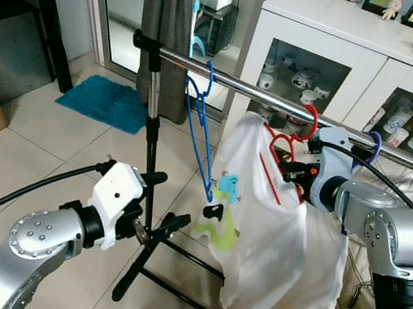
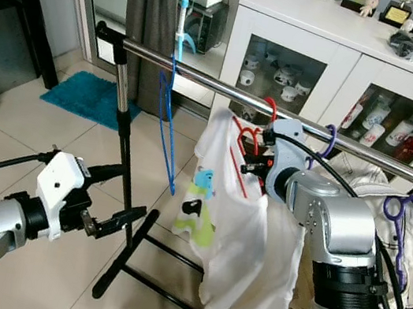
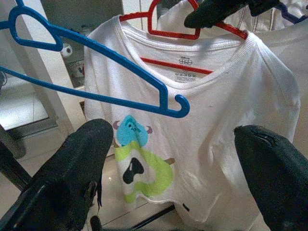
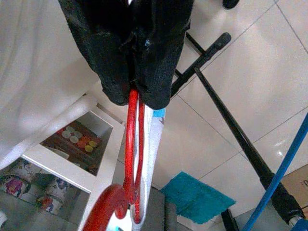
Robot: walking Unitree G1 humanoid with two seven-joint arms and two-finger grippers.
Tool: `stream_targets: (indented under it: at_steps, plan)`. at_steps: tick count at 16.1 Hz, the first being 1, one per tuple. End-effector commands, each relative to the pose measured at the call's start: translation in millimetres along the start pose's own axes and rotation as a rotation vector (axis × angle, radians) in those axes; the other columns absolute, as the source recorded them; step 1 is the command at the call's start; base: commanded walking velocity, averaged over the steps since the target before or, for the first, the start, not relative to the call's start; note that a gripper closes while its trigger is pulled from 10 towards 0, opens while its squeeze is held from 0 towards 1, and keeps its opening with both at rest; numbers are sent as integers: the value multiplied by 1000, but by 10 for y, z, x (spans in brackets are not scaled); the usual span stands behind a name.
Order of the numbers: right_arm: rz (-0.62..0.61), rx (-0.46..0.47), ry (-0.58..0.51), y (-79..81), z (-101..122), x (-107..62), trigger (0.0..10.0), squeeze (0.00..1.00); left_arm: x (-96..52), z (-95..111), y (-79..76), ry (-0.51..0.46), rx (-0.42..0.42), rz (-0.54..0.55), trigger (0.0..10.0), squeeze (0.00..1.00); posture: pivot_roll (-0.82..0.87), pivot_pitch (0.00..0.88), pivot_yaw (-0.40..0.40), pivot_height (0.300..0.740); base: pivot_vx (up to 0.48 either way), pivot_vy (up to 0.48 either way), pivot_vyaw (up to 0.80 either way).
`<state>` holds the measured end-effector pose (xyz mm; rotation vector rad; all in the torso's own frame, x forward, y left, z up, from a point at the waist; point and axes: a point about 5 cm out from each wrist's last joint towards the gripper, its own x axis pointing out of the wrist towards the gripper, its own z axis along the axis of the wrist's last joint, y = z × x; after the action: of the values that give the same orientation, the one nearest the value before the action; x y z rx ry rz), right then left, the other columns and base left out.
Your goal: Hang hanger
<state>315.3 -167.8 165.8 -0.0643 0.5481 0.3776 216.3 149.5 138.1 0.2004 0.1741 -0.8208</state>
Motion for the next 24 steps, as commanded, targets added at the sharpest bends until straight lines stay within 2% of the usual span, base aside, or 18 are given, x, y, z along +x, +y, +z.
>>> stream_targets:
  at_steps: [1,6,7,8,9,10,11,15,16,24]
  plan:
    - [0,-9,1,7,23,15,0,0,19,15,-9,-1,19,-12,10000,0,-24,0,-50,740,0,0,0]
    - [13,-28,-6,44,20,46,0,0,19,13,-3,0,20,-9,10000,0,-23,0,-49,740,0,0,0]
    - [7,-53,-18,50,39,46,4667,0,20,12,-1,0,21,-9,10000,0,-24,0,-48,740,0,0,0]
    - [14,-47,-21,57,40,48,10000,0,20,12,-1,0,21,-9,10000,0,-24,0,-48,740,0,0,0]
    - [21,-31,-20,67,36,53,10000,1000,23,10,-5,0,21,-11,10000,0,-24,0,-48,740,0,0,0]
    - [2,-39,-14,60,33,53,10000,1000,25,11,-6,-1,20,-12,10000,0,-24,0,-48,740,0,0,0]
    - [-9,-42,-9,53,32,57,10000,0,27,14,-5,-2,20,-13,10000,0,-24,0,-48,740,0,0,0]
    - [-20,-15,-13,37,25,70,10000,0,32,17,-9,-3,21,-16,10000,0,-24,0,-46,740,0,0,0]
    - [-17,-2,-17,35,28,73,0,0,35,18,-10,-3,22,-17,10000,0,-23,0,-46,740,0,0,0]
    - [0,32,-55,82,16,72,0,0,10,-15,-33,1,14,0,10000,0,-23,0,-55,740,0,0,0]
